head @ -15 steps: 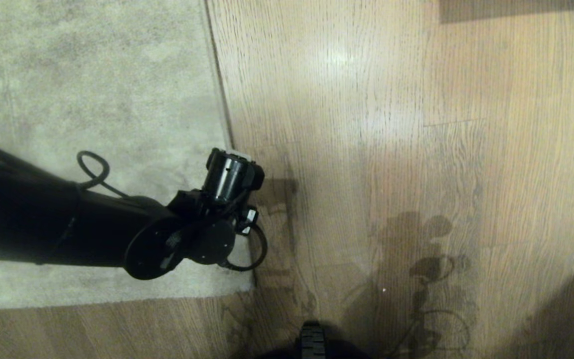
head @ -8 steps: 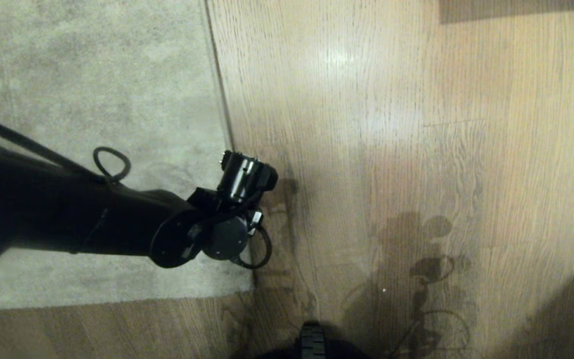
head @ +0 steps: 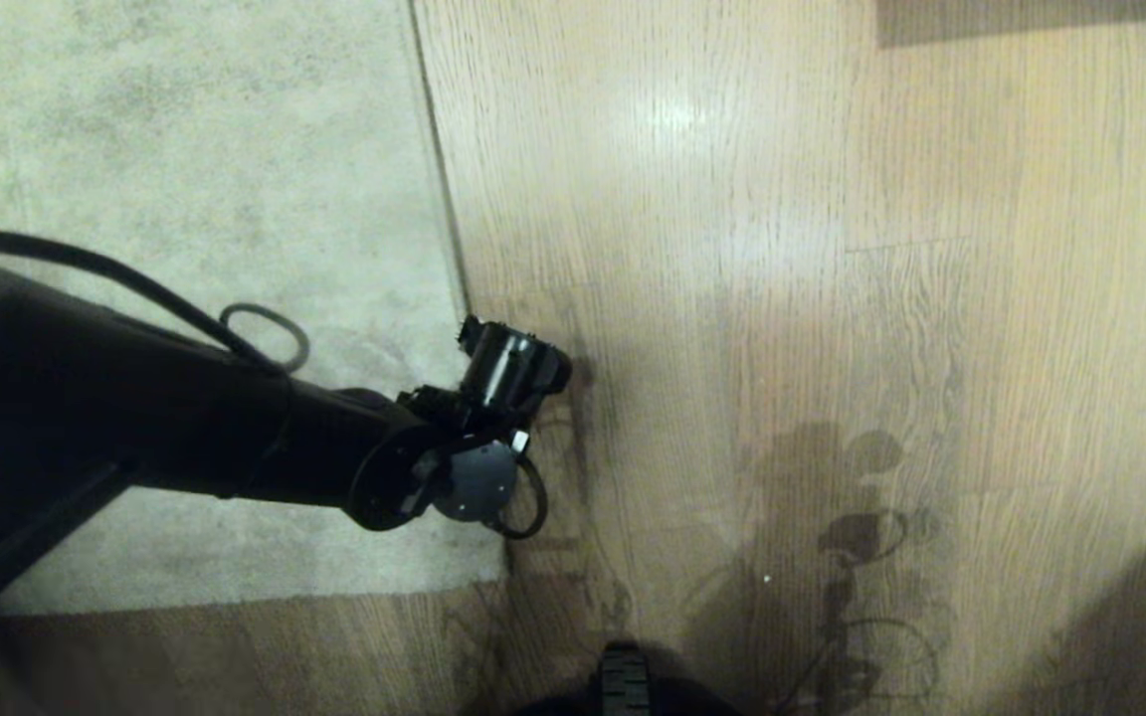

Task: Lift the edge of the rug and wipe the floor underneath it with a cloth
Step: Lift up the carpet

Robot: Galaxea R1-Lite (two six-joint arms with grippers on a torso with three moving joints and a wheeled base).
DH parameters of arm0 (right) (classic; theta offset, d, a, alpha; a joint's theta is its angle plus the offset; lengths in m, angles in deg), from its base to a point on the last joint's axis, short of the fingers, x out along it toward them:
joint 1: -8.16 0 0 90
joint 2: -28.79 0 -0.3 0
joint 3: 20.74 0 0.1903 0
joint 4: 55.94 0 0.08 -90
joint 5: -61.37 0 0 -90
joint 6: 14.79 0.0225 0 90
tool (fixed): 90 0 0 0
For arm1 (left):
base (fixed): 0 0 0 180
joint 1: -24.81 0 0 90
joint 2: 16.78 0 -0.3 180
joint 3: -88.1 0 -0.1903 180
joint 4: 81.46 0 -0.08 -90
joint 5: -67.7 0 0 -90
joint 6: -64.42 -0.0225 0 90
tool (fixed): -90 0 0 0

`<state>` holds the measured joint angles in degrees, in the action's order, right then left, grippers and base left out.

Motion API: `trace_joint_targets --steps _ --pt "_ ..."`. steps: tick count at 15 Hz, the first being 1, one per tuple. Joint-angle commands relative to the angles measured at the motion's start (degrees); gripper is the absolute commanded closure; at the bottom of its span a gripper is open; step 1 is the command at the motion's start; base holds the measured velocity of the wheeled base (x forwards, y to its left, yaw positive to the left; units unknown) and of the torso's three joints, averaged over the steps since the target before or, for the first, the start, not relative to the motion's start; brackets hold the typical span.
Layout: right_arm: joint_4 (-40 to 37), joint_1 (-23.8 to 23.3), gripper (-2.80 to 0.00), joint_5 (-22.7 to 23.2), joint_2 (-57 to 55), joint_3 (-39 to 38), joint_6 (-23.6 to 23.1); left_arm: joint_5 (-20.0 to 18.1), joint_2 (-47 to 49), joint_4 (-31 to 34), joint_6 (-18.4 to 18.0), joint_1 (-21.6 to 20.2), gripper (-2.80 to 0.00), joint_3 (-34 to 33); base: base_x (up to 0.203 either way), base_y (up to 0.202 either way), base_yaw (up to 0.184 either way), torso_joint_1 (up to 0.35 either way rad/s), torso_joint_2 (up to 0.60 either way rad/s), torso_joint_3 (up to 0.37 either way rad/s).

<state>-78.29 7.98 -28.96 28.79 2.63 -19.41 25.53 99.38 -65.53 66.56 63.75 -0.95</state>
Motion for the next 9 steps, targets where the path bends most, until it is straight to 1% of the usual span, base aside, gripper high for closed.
trace_joint_targets --steps 1,3,5,9 --pt "0.04 0.01 0.0 -0.02 -0.09 0.0 -0.04 0.34 1.18 -0.03 0.05 -0.36 -2.8 0.0 0.0 0.0 0.0 0.0 0.0 0.0" --pt "0.04 0.01 0.0 -0.02 -0.02 0.0 -0.04 0.52 1.91 -0.03 -0.21 -0.82 -2.8 0.09 0.0 0.0 0.0 0.0 0.0 0.0" --pt "0.04 0.01 0.0 -0.02 -0.09 0.0 -0.04 2.72 2.56 -0.11 -1.46 -1.24 -2.8 0.09 0.0 0.0 0.0 0.0 0.0 0.0" --pt "0.04 0.01 0.0 -0.02 -0.09 0.0 -0.04 3.31 2.58 -0.12 -2.05 -2.29 -2.8 -0.08 0.0 0.0 0.0 0.0 0.0 0.0"
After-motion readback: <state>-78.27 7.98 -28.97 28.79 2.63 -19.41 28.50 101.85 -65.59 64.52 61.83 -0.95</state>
